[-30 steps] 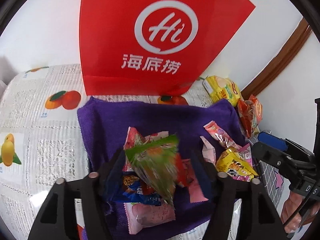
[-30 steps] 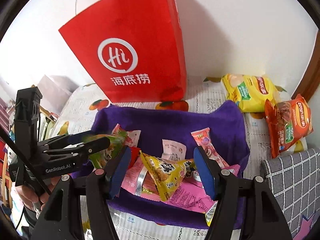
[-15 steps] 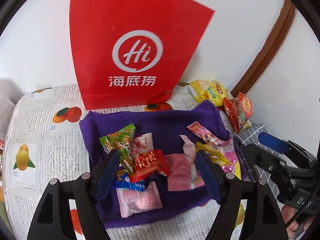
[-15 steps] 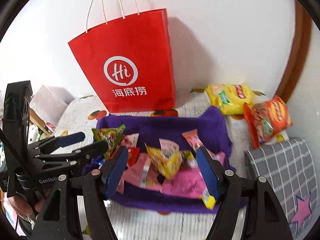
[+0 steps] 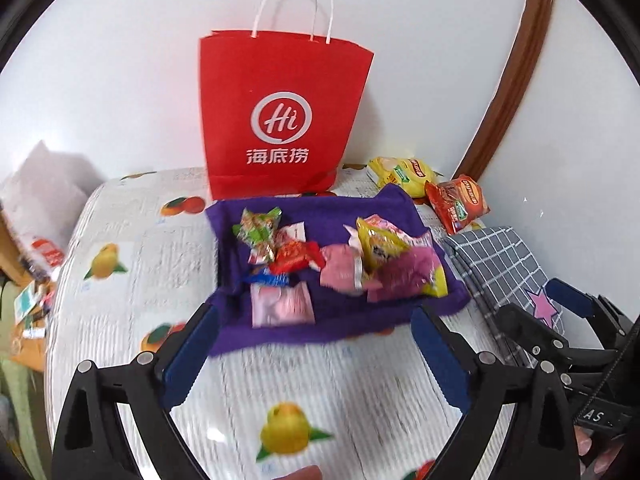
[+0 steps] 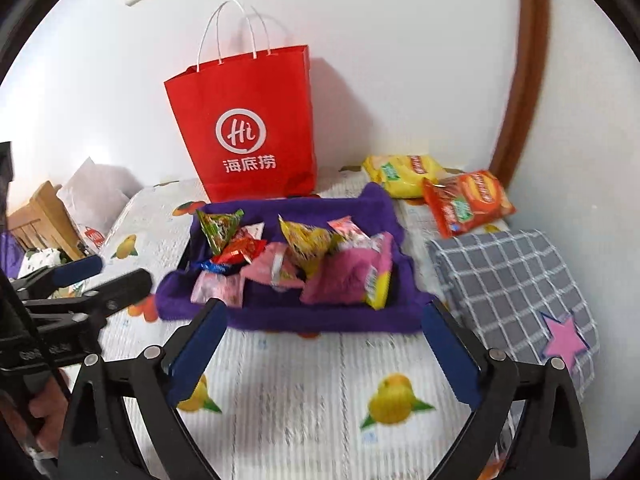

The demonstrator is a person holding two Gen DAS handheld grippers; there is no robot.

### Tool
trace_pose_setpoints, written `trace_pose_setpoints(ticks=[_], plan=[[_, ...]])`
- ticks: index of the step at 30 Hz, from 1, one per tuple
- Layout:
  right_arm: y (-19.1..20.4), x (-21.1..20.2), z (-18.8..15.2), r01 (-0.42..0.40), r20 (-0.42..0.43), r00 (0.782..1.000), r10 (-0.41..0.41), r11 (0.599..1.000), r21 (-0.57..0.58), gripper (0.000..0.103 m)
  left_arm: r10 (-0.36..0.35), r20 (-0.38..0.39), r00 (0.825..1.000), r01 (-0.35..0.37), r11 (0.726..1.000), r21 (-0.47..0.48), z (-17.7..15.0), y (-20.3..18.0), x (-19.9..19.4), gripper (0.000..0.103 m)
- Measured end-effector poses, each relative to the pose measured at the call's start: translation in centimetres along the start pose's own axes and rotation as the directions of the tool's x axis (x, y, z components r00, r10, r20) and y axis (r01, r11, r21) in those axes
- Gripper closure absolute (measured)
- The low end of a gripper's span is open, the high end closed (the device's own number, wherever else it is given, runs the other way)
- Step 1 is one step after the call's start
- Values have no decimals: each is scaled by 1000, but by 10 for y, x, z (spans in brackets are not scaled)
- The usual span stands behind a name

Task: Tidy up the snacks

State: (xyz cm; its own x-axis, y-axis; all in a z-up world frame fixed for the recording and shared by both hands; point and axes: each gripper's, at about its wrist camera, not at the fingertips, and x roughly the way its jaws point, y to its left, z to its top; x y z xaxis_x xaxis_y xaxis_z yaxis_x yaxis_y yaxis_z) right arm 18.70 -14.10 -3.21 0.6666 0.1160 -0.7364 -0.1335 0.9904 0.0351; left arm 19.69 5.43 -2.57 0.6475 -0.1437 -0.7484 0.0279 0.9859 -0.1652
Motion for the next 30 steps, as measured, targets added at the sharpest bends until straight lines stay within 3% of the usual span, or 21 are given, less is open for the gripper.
trace_pose_setpoints(ticks=[8, 18, 30], plan=[[-7, -45, -47, 12, -11, 1000, -12, 999, 48, 5, 37, 42, 998, -38, 999, 34, -50, -16, -52, 6], [-17, -102, -93, 40, 46, 998, -43, 997, 73, 5, 48, 97, 994, -53, 998, 45, -94, -32, -99, 6], [-14, -139, -124, 65, 101, 992, -71, 996, 55, 5, 54, 128, 990, -59, 998, 35, -132, -41, -124, 6]])
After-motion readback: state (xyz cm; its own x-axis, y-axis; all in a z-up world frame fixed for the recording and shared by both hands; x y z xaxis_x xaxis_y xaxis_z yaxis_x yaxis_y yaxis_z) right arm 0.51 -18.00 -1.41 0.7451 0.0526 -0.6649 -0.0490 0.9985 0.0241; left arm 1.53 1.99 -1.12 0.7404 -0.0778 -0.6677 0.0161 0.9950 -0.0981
